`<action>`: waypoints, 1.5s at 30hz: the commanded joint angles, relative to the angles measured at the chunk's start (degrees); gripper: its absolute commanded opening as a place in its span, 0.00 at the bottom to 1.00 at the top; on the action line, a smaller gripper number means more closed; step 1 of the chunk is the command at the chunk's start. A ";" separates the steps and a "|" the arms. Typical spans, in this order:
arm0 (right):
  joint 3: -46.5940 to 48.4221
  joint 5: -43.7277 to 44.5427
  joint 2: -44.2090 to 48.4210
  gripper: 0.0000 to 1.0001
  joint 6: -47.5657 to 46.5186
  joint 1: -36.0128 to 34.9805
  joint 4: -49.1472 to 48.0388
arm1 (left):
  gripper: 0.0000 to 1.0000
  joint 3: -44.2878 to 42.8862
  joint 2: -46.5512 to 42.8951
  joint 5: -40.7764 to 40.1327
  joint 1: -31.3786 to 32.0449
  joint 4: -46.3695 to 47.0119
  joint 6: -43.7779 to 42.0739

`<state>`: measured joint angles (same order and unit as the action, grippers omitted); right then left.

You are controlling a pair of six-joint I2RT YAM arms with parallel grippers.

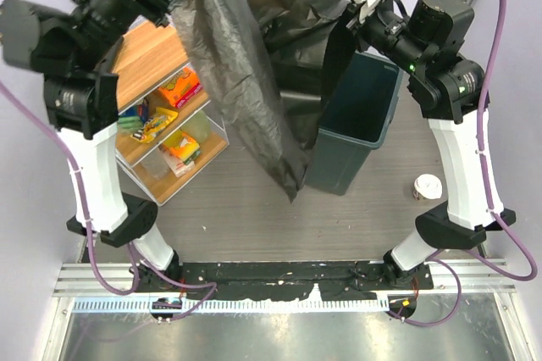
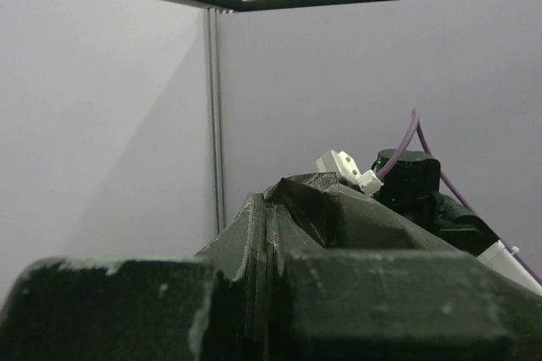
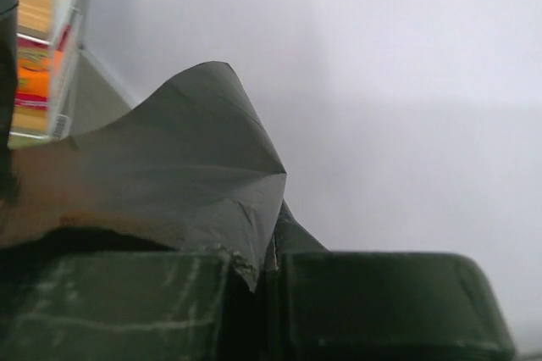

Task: Put the trash bags into the trash bin

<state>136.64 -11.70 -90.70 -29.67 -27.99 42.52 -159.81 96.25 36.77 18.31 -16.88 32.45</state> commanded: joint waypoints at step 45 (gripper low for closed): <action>-16.40 -31.36 17.05 0.79 29.66 8.56 -1.64 | 0.00 4.24 8.69 -29.73 17.19 -8.07 -28.31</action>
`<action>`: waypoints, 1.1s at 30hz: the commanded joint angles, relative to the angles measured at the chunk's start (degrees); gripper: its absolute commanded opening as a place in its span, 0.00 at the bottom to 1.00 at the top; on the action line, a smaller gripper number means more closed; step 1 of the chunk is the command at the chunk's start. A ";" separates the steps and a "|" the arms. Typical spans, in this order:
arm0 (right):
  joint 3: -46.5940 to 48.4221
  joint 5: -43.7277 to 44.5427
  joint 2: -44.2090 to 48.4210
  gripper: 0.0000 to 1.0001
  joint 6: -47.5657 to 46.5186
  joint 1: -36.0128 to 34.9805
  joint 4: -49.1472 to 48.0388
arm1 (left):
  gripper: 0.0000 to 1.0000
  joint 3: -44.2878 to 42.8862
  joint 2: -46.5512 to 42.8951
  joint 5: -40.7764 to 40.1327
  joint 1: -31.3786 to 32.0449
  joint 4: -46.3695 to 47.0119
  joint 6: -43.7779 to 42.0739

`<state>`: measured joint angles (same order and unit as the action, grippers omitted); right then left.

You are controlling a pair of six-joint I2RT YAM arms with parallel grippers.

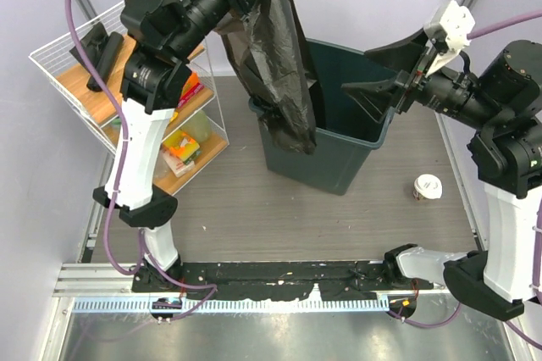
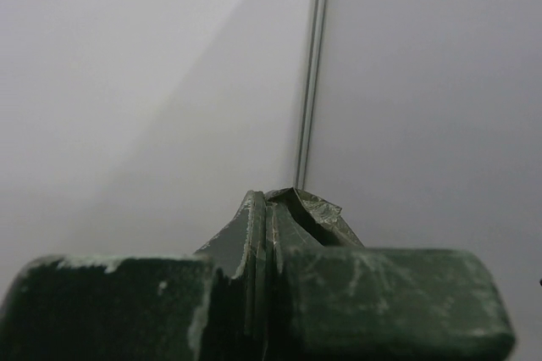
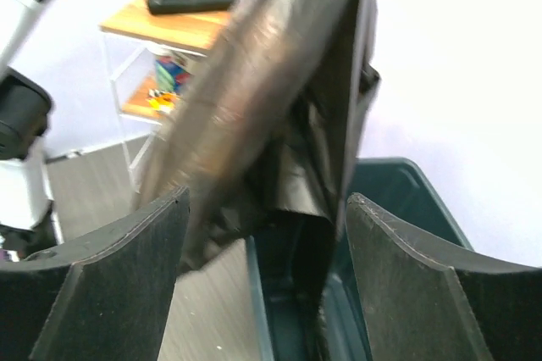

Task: Put the trash bags into the trash bin

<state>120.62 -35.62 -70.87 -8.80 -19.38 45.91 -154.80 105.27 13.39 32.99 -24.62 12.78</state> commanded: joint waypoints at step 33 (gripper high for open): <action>0.84 1.07 -7.44 0.01 7.74 -5.76 -6.71 | 0.00 0.46 0.11 -8.20 7.17 -3.86 -20.15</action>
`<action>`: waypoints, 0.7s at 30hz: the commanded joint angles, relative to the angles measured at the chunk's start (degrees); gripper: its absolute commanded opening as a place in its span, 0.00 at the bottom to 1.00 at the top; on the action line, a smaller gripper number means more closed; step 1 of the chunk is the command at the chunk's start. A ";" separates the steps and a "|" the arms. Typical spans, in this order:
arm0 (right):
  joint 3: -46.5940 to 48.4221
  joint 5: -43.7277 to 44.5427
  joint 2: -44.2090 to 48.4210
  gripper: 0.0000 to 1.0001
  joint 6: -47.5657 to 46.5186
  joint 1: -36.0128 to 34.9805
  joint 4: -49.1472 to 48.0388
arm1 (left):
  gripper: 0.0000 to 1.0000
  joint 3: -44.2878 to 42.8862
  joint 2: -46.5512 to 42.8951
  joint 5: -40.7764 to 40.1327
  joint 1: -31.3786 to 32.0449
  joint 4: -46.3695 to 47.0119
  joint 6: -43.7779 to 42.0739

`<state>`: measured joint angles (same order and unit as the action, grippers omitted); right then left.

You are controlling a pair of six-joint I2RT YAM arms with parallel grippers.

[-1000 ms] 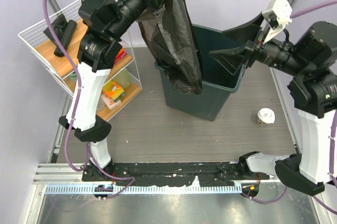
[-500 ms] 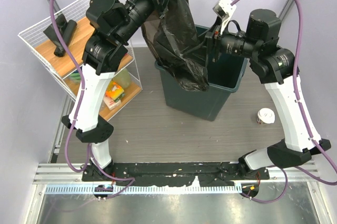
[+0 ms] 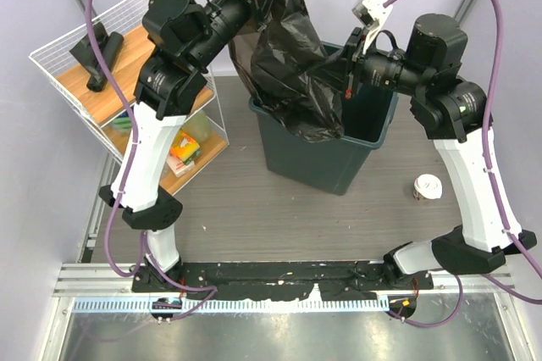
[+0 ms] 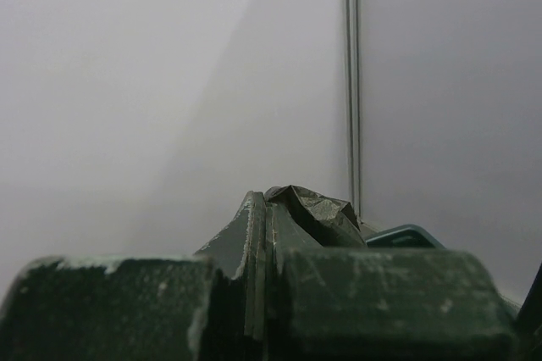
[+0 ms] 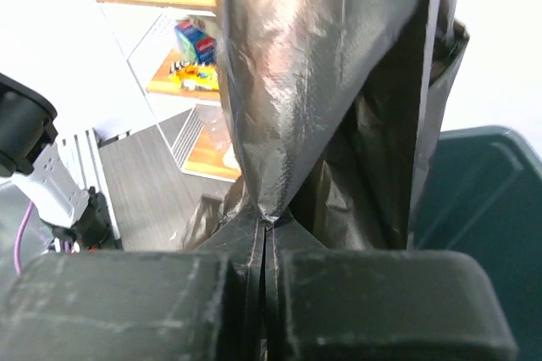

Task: Put the trash bags into the trash bin

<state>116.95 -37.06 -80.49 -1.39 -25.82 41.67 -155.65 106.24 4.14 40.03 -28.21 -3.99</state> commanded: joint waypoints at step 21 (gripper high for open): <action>9.62 -1.77 -1.42 0.01 19.65 17.91 -14.33 | 1.00 5.98 -1.55 -6.44 -2.41 3.26 -11.66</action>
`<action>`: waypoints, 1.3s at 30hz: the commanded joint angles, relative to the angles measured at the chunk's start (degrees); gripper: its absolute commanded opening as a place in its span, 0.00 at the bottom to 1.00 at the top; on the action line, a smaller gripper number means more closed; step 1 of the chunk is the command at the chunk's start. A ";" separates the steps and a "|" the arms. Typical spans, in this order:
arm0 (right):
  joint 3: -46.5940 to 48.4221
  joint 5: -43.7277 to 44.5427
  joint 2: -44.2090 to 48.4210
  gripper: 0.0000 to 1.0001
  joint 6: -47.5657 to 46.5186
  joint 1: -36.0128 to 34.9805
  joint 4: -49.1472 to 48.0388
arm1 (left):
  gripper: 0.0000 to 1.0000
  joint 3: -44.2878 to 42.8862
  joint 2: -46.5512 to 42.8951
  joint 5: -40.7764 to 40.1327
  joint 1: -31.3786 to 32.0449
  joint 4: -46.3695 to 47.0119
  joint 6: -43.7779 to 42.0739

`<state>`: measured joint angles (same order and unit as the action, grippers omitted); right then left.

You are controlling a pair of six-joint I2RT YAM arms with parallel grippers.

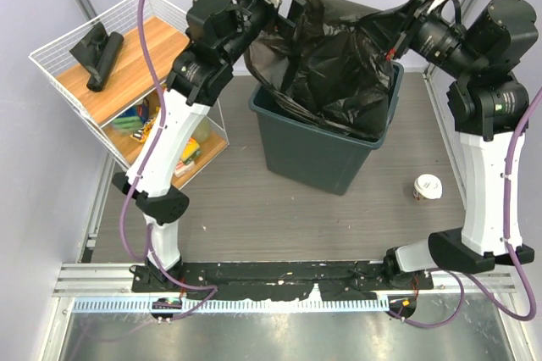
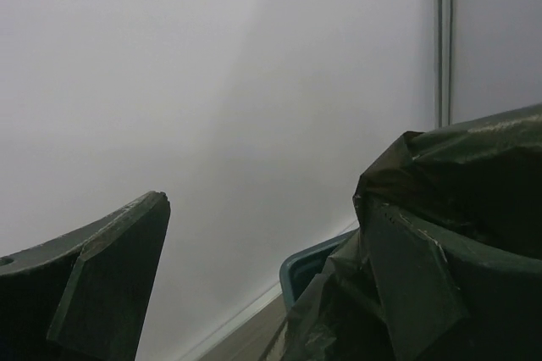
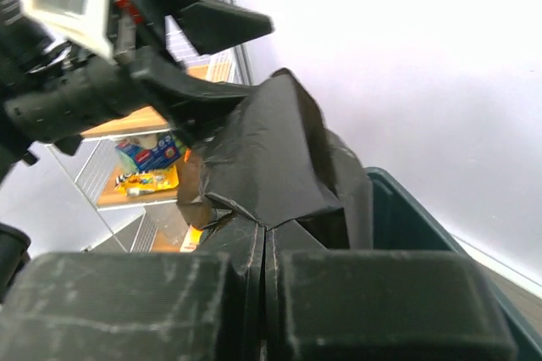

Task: Put the trash bags into the trash bin

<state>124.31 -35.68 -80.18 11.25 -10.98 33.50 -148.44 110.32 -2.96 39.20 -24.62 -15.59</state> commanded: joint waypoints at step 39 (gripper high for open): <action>4.80 -9.84 -5.07 0.01 16.88 8.26 -12.31 | 0.90 8.34 -8.64 17.11 10.81 -35.41 -30.72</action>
<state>127.00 -44.36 -87.57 27.20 -3.14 24.08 -139.87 101.47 16.99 49.43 -63.13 -42.68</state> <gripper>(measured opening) 0.026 0.920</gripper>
